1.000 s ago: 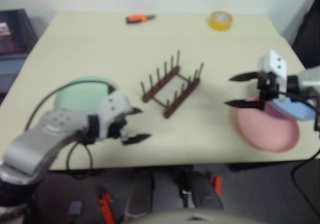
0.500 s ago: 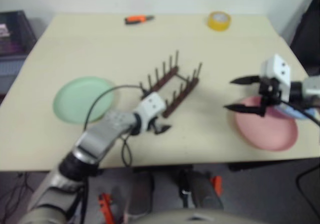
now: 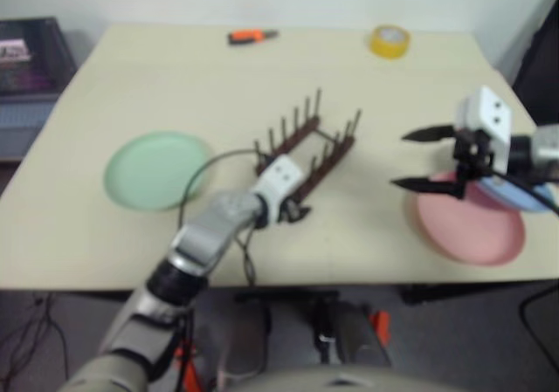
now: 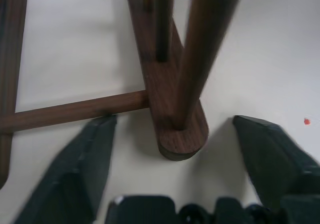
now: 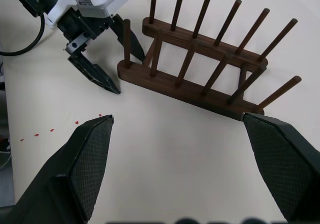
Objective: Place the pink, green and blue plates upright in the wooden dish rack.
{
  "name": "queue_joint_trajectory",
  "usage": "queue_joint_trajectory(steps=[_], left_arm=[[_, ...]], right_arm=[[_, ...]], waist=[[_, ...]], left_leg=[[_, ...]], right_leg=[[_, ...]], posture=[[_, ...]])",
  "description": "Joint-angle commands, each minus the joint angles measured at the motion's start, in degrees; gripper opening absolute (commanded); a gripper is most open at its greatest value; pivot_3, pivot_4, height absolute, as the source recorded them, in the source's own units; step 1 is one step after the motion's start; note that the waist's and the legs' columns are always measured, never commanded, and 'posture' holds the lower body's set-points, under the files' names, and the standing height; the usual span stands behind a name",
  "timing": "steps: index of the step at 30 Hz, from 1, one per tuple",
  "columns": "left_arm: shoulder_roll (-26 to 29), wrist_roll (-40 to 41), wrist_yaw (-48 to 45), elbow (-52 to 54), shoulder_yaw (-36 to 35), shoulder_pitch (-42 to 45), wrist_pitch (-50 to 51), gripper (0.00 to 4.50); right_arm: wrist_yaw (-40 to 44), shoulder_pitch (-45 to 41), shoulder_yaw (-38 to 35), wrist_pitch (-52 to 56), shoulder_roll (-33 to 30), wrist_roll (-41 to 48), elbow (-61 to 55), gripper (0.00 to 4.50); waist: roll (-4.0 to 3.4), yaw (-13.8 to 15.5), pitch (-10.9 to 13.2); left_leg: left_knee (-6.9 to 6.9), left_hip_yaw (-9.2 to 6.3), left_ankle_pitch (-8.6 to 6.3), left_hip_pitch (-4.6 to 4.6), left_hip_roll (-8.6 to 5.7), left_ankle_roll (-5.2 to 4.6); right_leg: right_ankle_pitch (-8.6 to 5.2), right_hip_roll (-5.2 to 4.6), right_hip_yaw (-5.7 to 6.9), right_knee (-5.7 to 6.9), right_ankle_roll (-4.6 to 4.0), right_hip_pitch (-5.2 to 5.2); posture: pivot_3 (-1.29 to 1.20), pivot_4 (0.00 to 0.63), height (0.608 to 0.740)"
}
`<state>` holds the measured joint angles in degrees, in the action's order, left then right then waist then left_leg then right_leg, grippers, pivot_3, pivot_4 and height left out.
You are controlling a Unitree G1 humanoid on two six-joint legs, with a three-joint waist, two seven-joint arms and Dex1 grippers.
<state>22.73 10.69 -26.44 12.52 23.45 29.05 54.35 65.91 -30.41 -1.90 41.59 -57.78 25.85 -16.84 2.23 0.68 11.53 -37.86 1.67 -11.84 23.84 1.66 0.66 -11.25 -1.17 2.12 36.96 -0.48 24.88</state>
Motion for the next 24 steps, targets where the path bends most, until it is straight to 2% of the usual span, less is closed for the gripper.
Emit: queue_joint_trajectory(steps=[1, 4, 6, 11, 14, 18, 24], left_arm=[[1.36, -2.47, -0.25, -2.17, 0.23, 0.08, -1.12, 2.43], [2.45, -2.37, -3.27, -3.31, 0.38, 1.5, -3.94, 1.36], [3.18, -2.14, -6.07, -4.17, 0.49, 3.02, -5.88, 1.02], [6.18, -2.14, -16.35, -7.78, 1.85, 7.35, -12.78, 1.02], [5.77, -1.42, -22.41, -10.64, 2.69, 9.58, -16.91, 1.02], [2.14, -4.33, -24.93, -17.44, 5.3, 13.09, -21.42, 1.02], [-7.2, -8.55, -24.28, -30.93, 7.18, 18.18, -28.15, 1.02]], right_arm=[[-0.34, -1.15, -0.89, -1.23, -0.93, -0.3, -0.23, 4.5], [-0.65, -1.16, -0.63, -1.54, -0.6, -0.44, -0.07, 4.5], [-0.67, -1.51, -0.44, -1.86, -0.46, -0.56, 0.43, 4.5], [-1.58, -1.3, -0.65, -2.74, -0.42, -0.56, 0.53, 4.5], [-2.44, -0.39, -1.43, -2.64, -0.62, -0.25, -0.17, 4.5], [-3.83, 0.99, -2.5, -2.11, -1.25, 0.02, -1.52, 4.5], [-5.59, 4.36, -5.66, 0.58, -2.44, 1.73, -5.73, 4.5]], waist=[[0.0, -0.12, 0.0], [-0.03, -0.35, -0.01], [-0.03, -0.46, -0.02], [-0.03, -0.55, -0.01], [-0.03, -0.47, -0.01], [-0.02, -0.25, -0.01], [-0.03, 0.57, -0.01]], left_leg=[[0.0, 0.0, 0.0, -0.01, -0.01, 0.0], [-0.02, 0.0, 0.0, -0.02, -0.01, -0.01], [-0.02, -0.01, 0.01, -0.02, -0.03, -0.01], [0.03, 0.01, 0.0, 0.07, -0.03, -0.01], [0.08, 0.06, -0.03, 0.27, -0.02, -0.03], [0.03, 0.1, -0.09, 0.51, -0.02, -0.08], [-0.07, 0.13, -0.09, 0.55, -0.08, -0.09]], right_leg=[[0.0, 0.0, 0.0, 0.0, 0.01, 0.0], [0.01, 0.0, 0.0, 0.0, 0.01, 0.0], [0.02, 0.03, 0.01, 0.01, -0.01, 0.01], [0.03, 0.06, 0.0, 0.03, -0.04, 0.09], [0.02, 0.06, 0.01, 0.0, -0.06, 0.25], [0.15, 0.02, 0.0, -0.05, 0.21, 0.4], [0.09, 0.02, 0.05, -0.05, 0.1, 0.4]], posture=[[0.0, 0.15, 0.74], [0.0, 0.15, 0.74], [0.0, 0.15, 0.74], [0.0, 0.15, 0.74], [0.0, 0.15, 0.74], [0.0, 0.15, 0.74], [0.0, 0.15, 0.74]])
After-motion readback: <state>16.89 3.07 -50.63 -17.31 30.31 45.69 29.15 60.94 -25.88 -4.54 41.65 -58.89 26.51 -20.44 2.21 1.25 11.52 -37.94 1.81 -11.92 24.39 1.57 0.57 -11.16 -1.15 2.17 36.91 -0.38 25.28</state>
